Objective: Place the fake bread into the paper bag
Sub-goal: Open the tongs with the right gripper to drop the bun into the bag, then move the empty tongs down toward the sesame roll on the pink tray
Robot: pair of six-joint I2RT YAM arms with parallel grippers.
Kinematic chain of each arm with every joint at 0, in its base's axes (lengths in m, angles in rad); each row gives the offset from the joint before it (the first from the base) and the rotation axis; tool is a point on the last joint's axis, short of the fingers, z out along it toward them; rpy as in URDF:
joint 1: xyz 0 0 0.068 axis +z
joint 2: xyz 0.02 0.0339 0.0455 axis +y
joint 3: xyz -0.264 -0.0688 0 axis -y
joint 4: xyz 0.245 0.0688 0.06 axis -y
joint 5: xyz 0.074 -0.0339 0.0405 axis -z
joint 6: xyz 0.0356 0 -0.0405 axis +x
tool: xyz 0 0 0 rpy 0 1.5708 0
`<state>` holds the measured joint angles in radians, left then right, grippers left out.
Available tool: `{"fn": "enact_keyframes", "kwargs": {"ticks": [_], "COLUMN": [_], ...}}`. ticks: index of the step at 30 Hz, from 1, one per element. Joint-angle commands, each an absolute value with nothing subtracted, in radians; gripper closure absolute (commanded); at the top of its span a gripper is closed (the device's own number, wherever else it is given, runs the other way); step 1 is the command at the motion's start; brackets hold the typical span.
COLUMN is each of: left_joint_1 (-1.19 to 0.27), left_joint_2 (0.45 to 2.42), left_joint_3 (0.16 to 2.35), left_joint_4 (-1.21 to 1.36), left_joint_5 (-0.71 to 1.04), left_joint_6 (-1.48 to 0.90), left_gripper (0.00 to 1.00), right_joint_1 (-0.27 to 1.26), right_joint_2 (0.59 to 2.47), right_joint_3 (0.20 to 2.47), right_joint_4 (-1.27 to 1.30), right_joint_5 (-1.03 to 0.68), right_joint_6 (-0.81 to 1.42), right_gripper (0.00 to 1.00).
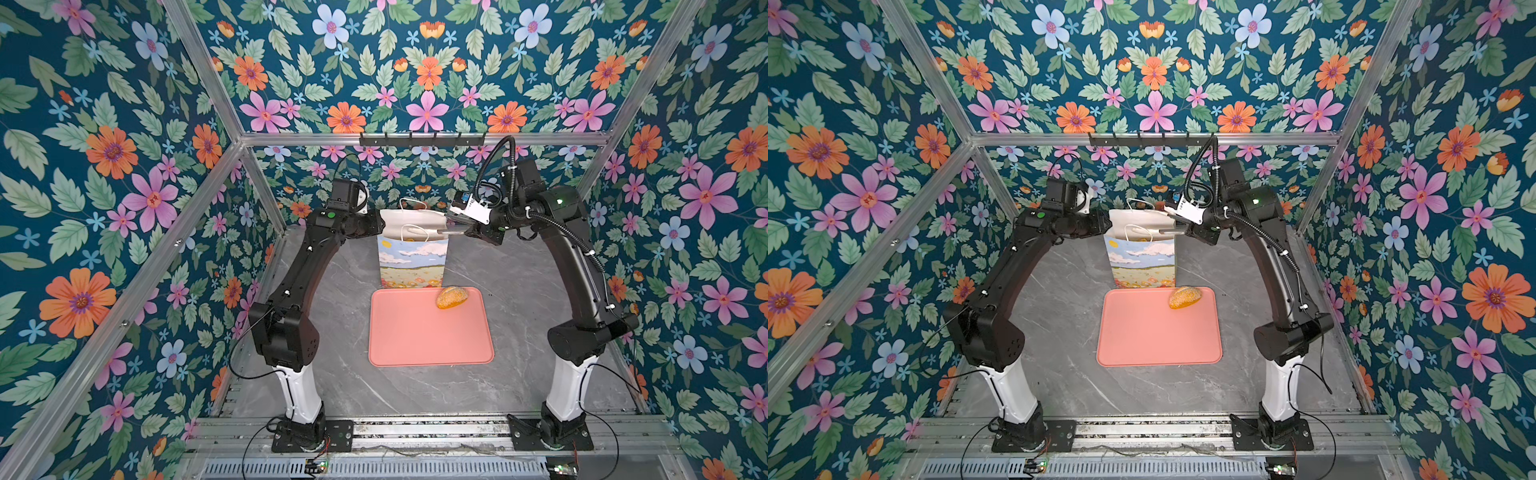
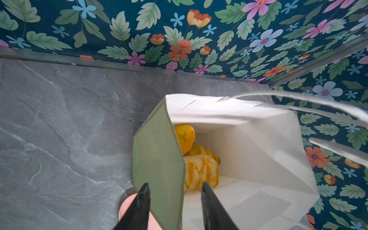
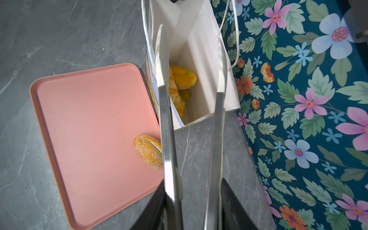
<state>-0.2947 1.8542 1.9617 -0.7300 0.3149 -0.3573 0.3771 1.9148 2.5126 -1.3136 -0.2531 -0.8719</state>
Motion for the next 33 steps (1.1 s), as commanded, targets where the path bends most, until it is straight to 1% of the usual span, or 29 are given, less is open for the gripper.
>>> {"fn": "enact_keyframes", "kwargs": {"ticks": [1, 5, 9, 12, 16, 21, 24, 28, 33], "left_joint_1": [-0.295, -0.294, -0.294, -0.294, -0.296, -0.297, -0.297, -0.298, -0.302], "left_joint_2": [1.841, 1.83, 1.821, 1.811, 1.788, 1.783, 1.774, 1.763, 1.728], "left_joint_3": [1.957, 1.952, 1.948, 1.935, 1.887, 1.869, 1.857, 1.837, 1.762], "left_joint_4": [-0.722, -0.721, -0.722, -0.717, -0.688, -0.69, -0.683, -0.67, -0.625], "left_joint_5": [0.317, 0.313, 0.309, 0.31, 0.318, 0.33, 0.33, 0.332, 0.349], "left_joint_6": [-0.354, -0.356, -0.354, -0.356, -0.357, -0.36, -0.36, -0.361, -0.375], "left_gripper": [0.56, 0.56, 0.56, 0.56, 0.56, 0.57, 0.57, 0.57, 0.57], "right_joint_1": [0.378, 0.379, 0.378, 0.377, 0.377, 0.37, 0.346, 0.326, 0.32], "right_joint_2": [1.881, 1.831, 1.751, 1.668, 1.513, 1.358, 1.319, 1.32, 1.278], "right_joint_3": [2.51, 2.5, 2.429, 2.311, 2.129, 1.915, 1.835, 1.765, 1.619], "right_joint_4": [-1.322, -1.361, -1.358, -1.328, -1.271, -1.213, -1.271, -1.352, -1.347], "right_joint_5": [-0.285, -0.305, -0.304, -0.319, -0.351, -0.322, -0.331, -0.288, -0.249], "right_joint_6": [-0.845, -0.805, -0.765, -0.747, -0.696, -0.613, -0.576, -0.525, -0.49], "right_gripper": [0.61, 0.61, 0.61, 0.62, 0.62, 0.62, 0.61, 0.62, 0.64]}}
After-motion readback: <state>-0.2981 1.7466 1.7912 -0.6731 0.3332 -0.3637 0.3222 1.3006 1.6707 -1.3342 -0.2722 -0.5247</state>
